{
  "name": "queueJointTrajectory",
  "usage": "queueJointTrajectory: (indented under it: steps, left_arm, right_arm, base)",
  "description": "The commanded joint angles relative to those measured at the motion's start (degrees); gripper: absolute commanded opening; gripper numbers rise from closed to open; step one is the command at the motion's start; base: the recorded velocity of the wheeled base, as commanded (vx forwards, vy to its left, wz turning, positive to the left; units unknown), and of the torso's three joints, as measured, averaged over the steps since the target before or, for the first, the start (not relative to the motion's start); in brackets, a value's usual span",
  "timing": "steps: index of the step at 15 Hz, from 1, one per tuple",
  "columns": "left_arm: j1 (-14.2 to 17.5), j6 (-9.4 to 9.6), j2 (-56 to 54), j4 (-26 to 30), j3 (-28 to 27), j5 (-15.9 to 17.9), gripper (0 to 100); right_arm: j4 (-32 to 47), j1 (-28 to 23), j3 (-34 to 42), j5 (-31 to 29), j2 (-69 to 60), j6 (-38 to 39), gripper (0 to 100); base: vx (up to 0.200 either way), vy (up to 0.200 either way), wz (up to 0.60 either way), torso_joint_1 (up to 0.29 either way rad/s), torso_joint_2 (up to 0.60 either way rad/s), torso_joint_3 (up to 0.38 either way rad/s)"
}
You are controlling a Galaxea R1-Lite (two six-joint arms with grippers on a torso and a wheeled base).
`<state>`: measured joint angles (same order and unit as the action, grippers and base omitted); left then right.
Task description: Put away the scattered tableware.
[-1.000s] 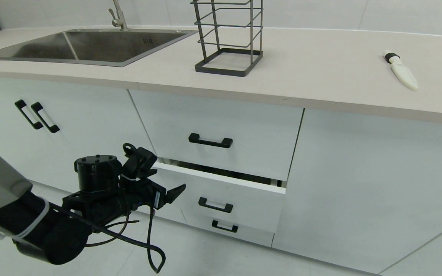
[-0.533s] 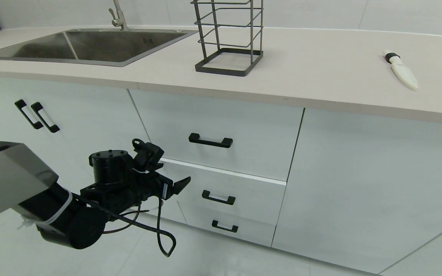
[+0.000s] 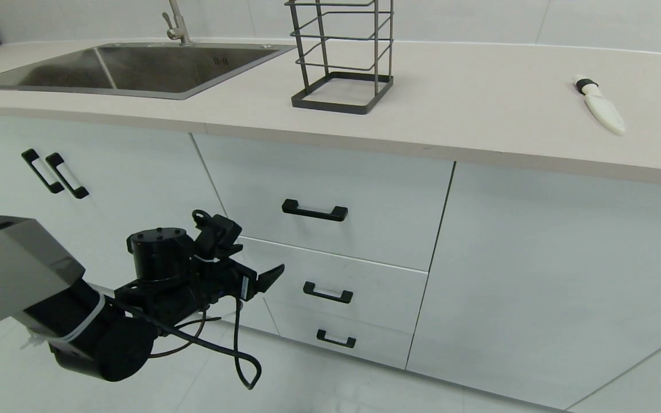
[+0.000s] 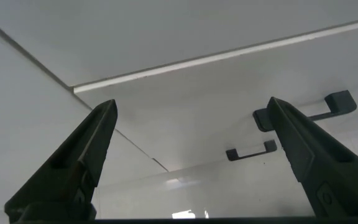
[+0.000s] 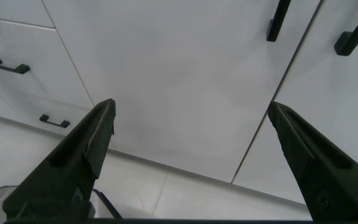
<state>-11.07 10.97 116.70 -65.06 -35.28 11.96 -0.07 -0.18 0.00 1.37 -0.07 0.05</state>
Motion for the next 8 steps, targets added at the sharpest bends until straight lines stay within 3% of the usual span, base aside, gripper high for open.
queueJointTrajectory:
  steps: [1,4,6,8]
  left_arm:
    - [-0.01,-0.69,-2.44,-2.53,3.38,0.61,100]
    - [-0.01,-1.83,-7.89,-10.52,12.34,0.96,100]
    - [-0.01,-1.83,-15.19,-12.37,19.46,2.19,100]
    - [-0.01,-1.83,-22.13,-12.37,23.85,2.37,100]
  right_arm:
    - [-0.01,0.01,0.00,-0.05,0.07,0.04,100]
    - [-0.01,0.01,0.00,0.04,0.07,-0.05,100]
    - [-0.01,0.01,0.00,0.04,0.07,-0.05,100]
    - [-0.01,0.01,0.00,0.04,0.07,0.04,100]
  base:
    - [0.000,0.000,0.00,0.000,0.00,0.000]
    - [0.000,0.000,0.00,0.000,0.00,0.000]
    - [0.000,0.000,0.00,0.000,0.00,0.000]
    - [0.000,0.000,-0.60,0.000,0.00,0.007]
